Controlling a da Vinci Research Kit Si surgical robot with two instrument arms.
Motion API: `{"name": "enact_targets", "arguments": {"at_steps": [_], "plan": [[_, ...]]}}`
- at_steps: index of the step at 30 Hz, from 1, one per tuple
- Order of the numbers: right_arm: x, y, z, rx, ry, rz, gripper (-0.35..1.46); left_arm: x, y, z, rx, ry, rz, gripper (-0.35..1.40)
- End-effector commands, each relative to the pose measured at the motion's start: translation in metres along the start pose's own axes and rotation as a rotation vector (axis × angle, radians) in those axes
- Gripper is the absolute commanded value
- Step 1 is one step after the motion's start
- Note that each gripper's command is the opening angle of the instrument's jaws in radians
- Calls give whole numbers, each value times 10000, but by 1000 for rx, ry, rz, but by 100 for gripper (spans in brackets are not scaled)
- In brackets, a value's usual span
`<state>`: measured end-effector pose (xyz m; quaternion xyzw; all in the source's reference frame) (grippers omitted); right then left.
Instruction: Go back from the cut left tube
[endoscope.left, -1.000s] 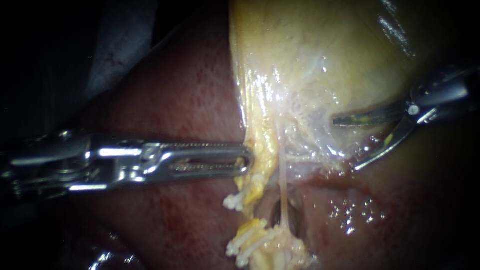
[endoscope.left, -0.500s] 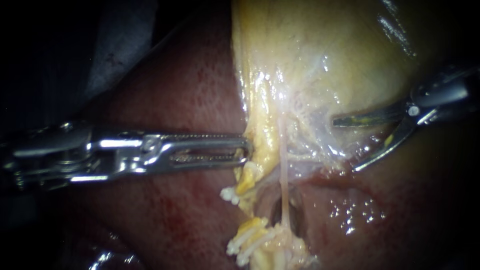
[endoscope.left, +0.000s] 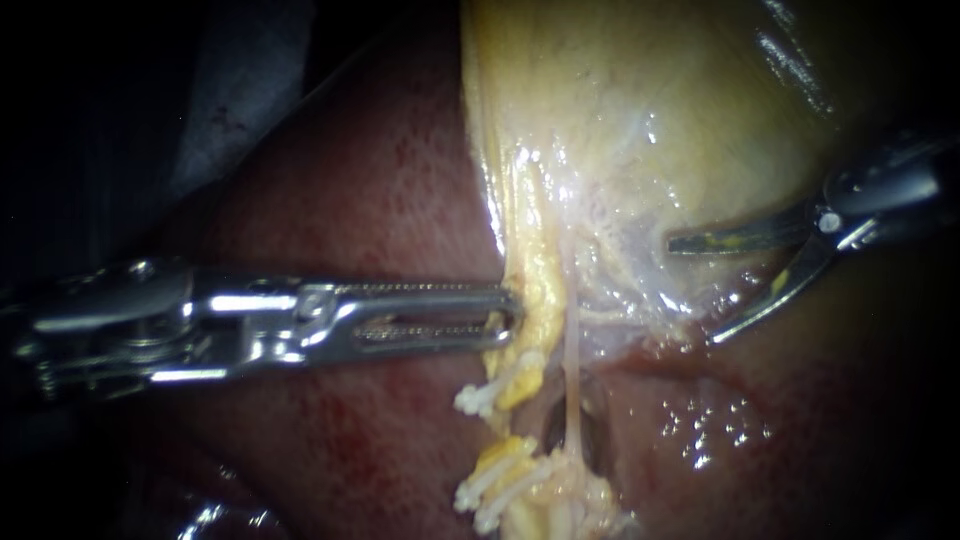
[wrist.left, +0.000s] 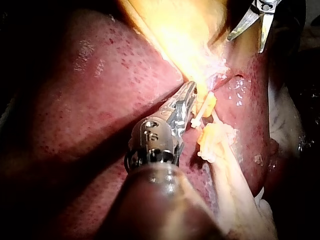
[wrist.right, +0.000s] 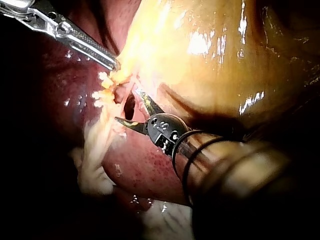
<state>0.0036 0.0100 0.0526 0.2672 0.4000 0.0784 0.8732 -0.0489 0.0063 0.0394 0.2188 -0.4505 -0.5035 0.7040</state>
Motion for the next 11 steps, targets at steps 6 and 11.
{"name": "enact_targets", "arguments": {"at_steps": [6, 11], "plan": [[0, 0, 0, 0, 0, 0, 81, -1, 0, 0, 2, 0, 0, -35], [0, 0, 0, 0, 0, 0, 81, -1, 0, 0, 2, 0, 0, -35]]}}
